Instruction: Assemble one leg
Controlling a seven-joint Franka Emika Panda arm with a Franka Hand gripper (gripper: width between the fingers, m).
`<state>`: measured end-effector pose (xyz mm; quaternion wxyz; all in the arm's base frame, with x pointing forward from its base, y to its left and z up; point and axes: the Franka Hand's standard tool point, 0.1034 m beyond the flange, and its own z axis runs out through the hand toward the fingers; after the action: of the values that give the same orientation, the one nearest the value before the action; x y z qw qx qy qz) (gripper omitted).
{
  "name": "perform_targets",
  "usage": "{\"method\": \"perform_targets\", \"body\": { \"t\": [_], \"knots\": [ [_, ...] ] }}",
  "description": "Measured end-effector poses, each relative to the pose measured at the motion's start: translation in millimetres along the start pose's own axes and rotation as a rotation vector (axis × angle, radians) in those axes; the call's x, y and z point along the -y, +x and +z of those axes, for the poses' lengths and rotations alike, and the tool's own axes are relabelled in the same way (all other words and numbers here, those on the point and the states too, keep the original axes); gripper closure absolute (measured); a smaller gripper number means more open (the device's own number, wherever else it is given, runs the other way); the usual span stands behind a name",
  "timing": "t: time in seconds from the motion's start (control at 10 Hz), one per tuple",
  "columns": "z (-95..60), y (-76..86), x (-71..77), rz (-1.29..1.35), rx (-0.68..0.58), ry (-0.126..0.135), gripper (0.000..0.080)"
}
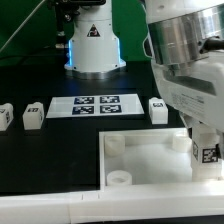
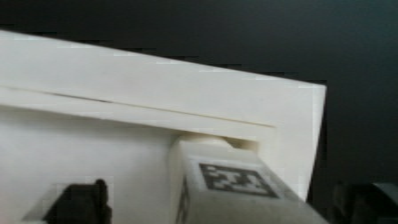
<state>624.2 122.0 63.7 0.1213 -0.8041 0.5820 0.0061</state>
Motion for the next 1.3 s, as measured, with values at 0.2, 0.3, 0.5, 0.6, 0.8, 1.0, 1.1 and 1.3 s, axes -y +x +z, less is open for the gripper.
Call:
{"method": "perform_targets", "body": {
  "t": [0.2, 0.3, 0.5, 0.6, 0.8, 1.0, 1.1, 1.3],
  "knots": [
    [-2.3, -5.6, 5.1, -0.350, -0.057, -0.045, 0.0151],
    [-1.6, -5.9, 4.4, -0.424, -0.054, -0.046, 0.0151],
    [-1.6, -2.7, 3.8, -0.704, -0.054, -0.061, 0.0150],
    [-0.3, -1.0, 3.0, -0.868, -0.063, -0.081, 0.0150],
    [-2.1, 11.3, 6.5, -1.169, -0.094, -0.099, 0.0150],
    [-1.7, 10.2, 6.4, -1.116, -0.094, -0.094, 0.0162],
    [-1.7, 10.1, 6.4, -1.070, -0.096, -0.091, 0.0333],
    [-1.3, 9.0, 6.1, -0.847, -0.096, -0.073, 0.0514]
  ]
}}
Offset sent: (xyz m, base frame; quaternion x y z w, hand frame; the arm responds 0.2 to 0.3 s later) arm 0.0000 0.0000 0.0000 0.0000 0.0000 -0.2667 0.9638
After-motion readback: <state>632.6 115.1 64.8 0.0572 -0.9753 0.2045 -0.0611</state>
